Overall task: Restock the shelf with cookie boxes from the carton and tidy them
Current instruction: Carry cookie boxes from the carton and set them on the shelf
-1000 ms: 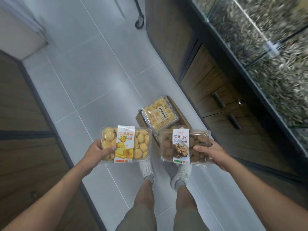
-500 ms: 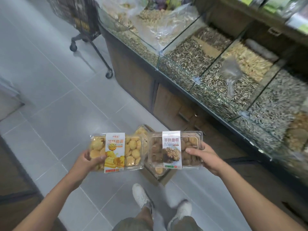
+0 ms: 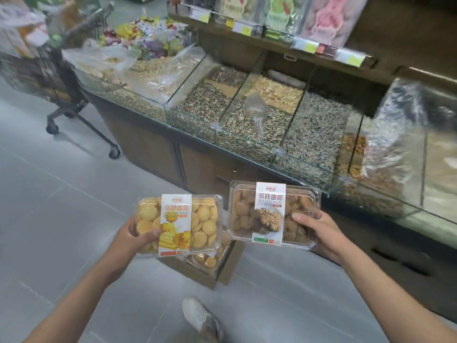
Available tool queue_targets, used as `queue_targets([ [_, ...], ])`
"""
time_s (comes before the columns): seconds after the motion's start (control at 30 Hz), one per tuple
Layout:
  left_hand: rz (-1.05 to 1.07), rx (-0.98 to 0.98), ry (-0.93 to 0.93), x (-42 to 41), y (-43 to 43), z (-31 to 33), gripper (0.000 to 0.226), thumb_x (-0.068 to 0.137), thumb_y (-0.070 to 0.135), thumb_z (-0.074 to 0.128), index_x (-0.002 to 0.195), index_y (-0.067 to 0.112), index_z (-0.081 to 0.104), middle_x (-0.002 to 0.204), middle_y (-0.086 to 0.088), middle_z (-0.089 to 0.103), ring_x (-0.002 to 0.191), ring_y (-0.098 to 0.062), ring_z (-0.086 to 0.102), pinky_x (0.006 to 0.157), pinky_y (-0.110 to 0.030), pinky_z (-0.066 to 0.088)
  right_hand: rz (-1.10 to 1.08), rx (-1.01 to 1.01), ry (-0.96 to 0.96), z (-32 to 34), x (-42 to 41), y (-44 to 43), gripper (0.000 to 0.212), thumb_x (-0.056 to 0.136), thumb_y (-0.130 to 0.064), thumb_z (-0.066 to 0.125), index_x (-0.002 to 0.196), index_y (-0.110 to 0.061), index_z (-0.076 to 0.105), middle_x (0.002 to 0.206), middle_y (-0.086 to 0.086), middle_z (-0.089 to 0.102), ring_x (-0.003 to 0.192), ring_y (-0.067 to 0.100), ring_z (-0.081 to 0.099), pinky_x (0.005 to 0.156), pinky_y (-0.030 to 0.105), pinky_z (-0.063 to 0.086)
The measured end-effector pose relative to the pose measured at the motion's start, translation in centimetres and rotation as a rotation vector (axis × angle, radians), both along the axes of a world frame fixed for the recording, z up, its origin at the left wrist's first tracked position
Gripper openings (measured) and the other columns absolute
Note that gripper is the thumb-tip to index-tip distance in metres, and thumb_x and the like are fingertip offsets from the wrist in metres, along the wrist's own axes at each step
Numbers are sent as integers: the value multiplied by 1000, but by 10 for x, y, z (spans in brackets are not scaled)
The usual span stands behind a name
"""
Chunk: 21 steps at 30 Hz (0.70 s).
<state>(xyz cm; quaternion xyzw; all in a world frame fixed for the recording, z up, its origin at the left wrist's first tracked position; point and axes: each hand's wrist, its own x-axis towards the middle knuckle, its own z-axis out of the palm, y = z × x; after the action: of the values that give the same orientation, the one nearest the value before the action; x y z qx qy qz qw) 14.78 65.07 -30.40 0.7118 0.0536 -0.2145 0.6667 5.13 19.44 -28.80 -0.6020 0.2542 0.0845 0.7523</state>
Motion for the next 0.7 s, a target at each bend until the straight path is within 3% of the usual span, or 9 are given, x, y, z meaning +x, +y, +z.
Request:
queue_targets([
  [0.13,-72,-26,-3,-32,-54,15,113,31,67,101,124,10,70,116,-13,80,104,-37,78,102,-59,55,-117,-20,-47,13,-68,-41,104,38,-45,105,128,-6,69,121,21,75,113,41,71,108,61,49],
  [0.27,-142,-40,-10,-72,-115,31,110,32,68,100,122,12,71,113,-13,80,104,-37,77,101,-56,55,-214,-68,-77,27,-145,-87,108,34,-51,105,126,-8,69,118,17,77,109,35,74,102,55,55],
  [0.4,-212,-50,-12,-112,-180,44,85,47,51,102,117,14,70,109,-13,81,103,-39,77,95,-56,59,-309,-115,-110,40,-219,-136,109,34,-54,104,127,-9,69,117,14,77,109,32,75,96,45,61],
  [0.47,-264,-60,-33,-127,-212,49,100,35,64,101,118,17,69,108,-9,82,97,-33,80,90,-52,61,-369,-136,-119,48,-254,-157,108,35,-54,103,127,-9,70,117,13,78,109,31,75,94,42,61],
  [0.57,-372,-53,-60,-142,-261,57,116,27,74,97,123,17,67,110,-7,82,99,-31,79,96,-54,57,-457,-153,-120,56,-305,-185,101,42,-50,103,128,-8,69,117,14,77,110,32,75,99,45,56],
  [0.63,-443,-58,-71,-148,-295,61,115,28,74,97,122,15,68,110,-8,81,100,-31,79,98,-55,55,-542,-163,-109,59,-337,-202,93,47,-44,100,127,-7,69,114,13,78,107,30,76,93,42,60],
  [0.7,-482,-61,-75,-151,-329,65,115,29,72,98,123,13,67,112,-10,81,104,-35,77,103,-61,53,-642,-180,-107,61,-366,-218,99,38,-49,103,122,-8,71,111,12,79,102,28,77,83,36,64],
])
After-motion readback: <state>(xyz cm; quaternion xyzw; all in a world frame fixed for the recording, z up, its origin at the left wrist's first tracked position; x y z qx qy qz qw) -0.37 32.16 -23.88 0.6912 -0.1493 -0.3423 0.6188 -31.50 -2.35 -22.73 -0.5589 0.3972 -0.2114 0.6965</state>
